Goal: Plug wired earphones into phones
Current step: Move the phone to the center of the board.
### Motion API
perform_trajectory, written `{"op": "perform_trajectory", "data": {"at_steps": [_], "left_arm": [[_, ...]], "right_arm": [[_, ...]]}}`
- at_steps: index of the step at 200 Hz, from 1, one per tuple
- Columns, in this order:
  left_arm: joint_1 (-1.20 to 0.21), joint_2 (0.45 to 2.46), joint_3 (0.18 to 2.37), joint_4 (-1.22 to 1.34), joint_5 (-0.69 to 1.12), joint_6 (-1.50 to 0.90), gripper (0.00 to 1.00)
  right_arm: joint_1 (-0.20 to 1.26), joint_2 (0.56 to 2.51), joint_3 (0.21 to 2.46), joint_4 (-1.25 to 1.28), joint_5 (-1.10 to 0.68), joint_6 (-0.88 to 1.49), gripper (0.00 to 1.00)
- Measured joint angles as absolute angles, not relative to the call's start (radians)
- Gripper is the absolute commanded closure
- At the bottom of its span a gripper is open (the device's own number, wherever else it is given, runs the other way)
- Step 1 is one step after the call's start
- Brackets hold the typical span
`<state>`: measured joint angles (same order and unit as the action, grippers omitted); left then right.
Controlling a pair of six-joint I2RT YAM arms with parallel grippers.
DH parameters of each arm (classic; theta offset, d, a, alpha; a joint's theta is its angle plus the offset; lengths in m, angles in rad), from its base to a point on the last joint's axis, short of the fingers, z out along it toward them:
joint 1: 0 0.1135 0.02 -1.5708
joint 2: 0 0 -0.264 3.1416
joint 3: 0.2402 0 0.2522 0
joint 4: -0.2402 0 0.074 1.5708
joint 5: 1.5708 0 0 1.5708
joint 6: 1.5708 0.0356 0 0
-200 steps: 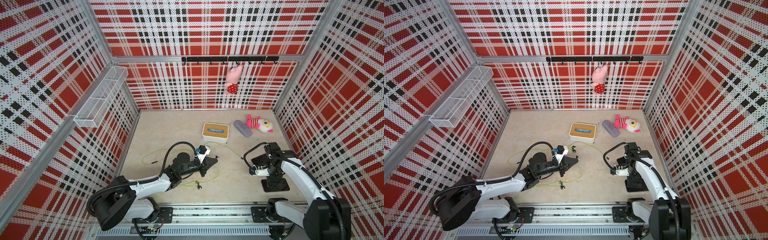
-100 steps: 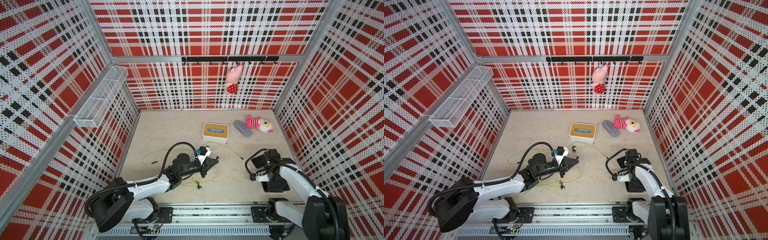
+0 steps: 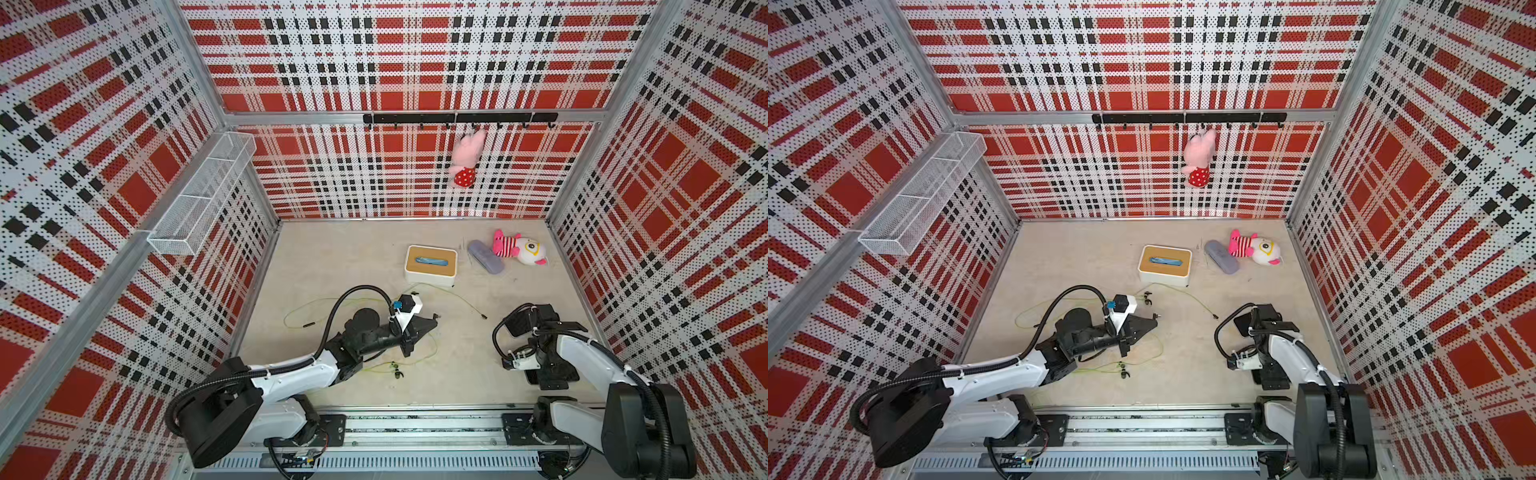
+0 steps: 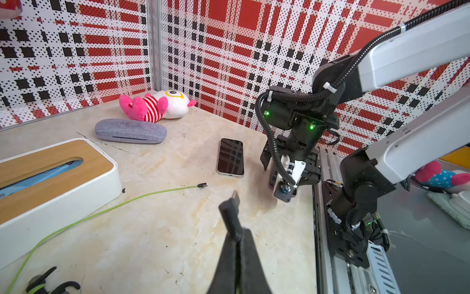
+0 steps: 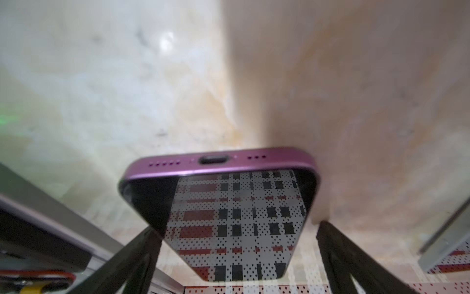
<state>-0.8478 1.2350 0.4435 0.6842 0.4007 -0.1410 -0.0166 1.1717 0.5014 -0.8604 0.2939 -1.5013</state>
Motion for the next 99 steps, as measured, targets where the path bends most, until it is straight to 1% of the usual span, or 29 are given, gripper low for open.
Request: {"op": "perform_trajectory", "data": {"at_steps": [14,40,75,99], "left_arm": [[-0.848,1.235,0.443,0.682,0.398,-0.14,1.0],[-0.848,1.24,0.443,0.68,0.392,-0.135,1.0],[-0.848,1.259,0.443,0.679,0.392,-0.131,1.0],[-0.848,1.262,0.443,0.679,0.392,-0.13,1.0]], "right_arm": [[-0.017,1.172,0.5,-0.858,0.294,-1.503,0.04],[-0.017,1.166,0.498,-0.86,0.287,-1.514,0.21],[-0.001,1.152,0.498,-0.868,0.263,-1.515,0.37],[0.068,1.151,0.501,-0.88,0.245,-1.496,0.38]]}}
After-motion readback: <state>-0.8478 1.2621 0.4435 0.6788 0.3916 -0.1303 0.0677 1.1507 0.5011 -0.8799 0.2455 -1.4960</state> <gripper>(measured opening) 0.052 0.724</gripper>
